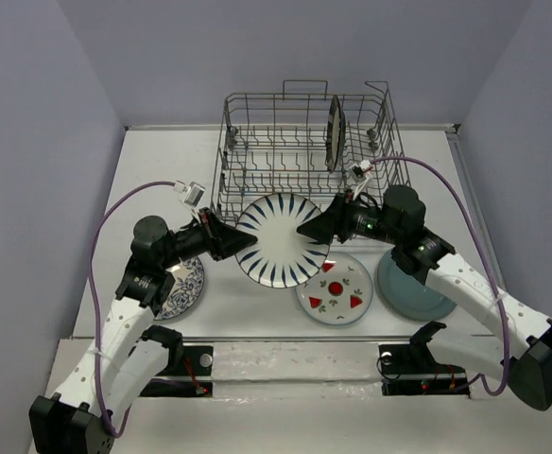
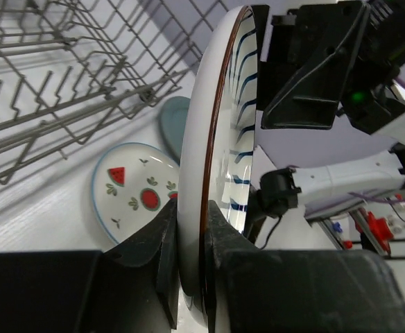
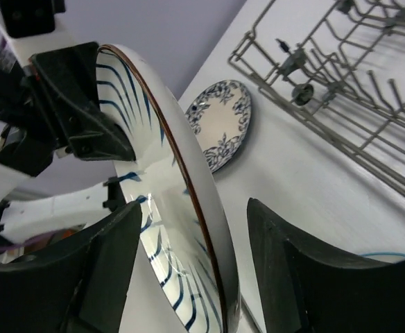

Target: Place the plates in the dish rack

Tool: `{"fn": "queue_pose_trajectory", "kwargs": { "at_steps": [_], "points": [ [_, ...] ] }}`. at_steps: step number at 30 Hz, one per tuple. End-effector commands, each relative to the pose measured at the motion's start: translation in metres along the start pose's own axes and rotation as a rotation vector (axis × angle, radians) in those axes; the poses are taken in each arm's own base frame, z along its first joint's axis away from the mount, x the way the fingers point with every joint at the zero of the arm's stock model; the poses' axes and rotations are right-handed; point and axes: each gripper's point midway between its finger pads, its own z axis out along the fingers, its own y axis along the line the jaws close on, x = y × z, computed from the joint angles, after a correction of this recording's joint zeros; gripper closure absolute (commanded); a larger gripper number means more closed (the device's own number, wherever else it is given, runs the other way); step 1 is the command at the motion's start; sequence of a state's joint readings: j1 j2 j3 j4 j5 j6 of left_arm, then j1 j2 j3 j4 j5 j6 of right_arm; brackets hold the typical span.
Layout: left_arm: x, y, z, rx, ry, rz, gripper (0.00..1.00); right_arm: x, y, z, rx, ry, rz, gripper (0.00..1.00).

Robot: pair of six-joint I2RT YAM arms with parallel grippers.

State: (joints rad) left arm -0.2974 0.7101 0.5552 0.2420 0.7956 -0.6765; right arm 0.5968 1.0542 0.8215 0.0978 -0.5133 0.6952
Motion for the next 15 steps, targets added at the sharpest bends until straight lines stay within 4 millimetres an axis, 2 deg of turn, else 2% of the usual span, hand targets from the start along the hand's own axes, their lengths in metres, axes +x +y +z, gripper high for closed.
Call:
{"fn": "queue_pose_trajectory", "kwargs": {
  "at_steps": [1, 5, 8, 9, 11, 13, 14, 15],
  "points": [
    [-0.016, -0.070, -0.012, 0.274, -0.008, 0.141, 0.95, -0.007, 0.052, -0.010, -0.208, 0.033, -0.166, 0.30],
    [-0.020, -0.076, -0.016, 0.285, -0.017, 0.160, 0.95, -0.002, 0.053, -0.016, -0.212, 0.052, -0.177, 0.31],
    [-0.023, -0.070, -0.014, 0.267, -0.025, 0.158, 0.95, -0.001, 0.059, -0.019, -0.235, 0.062, -0.179, 0.58],
    [-0.024, -0.066, -0.012, 0.256, -0.029, 0.155, 0.95, 0.000, 0.062, -0.020, -0.247, 0.067, -0.181, 0.78],
    [-0.029, -0.061, -0.011, 0.226, -0.049, 0.163, 0.94, -0.004, 0.067, -0.022, -0.257, 0.060, -0.184, 0.91],
    [-0.038, -0.052, -0.009, 0.167, -0.089, 0.206, 0.82, -0.009, 0.069, -0.021, -0.250, 0.045, -0.185, 0.93],
    [-0.042, -0.048, -0.009, 0.121, -0.091, 0.205, 0.59, -0.017, 0.073, -0.021, -0.244, 0.027, -0.191, 0.93],
    [-0.046, -0.043, -0.010, 0.080, -0.104, 0.222, 0.48, -0.027, 0.070, -0.019, -0.207, -0.008, -0.193, 0.93]
  ]
}}
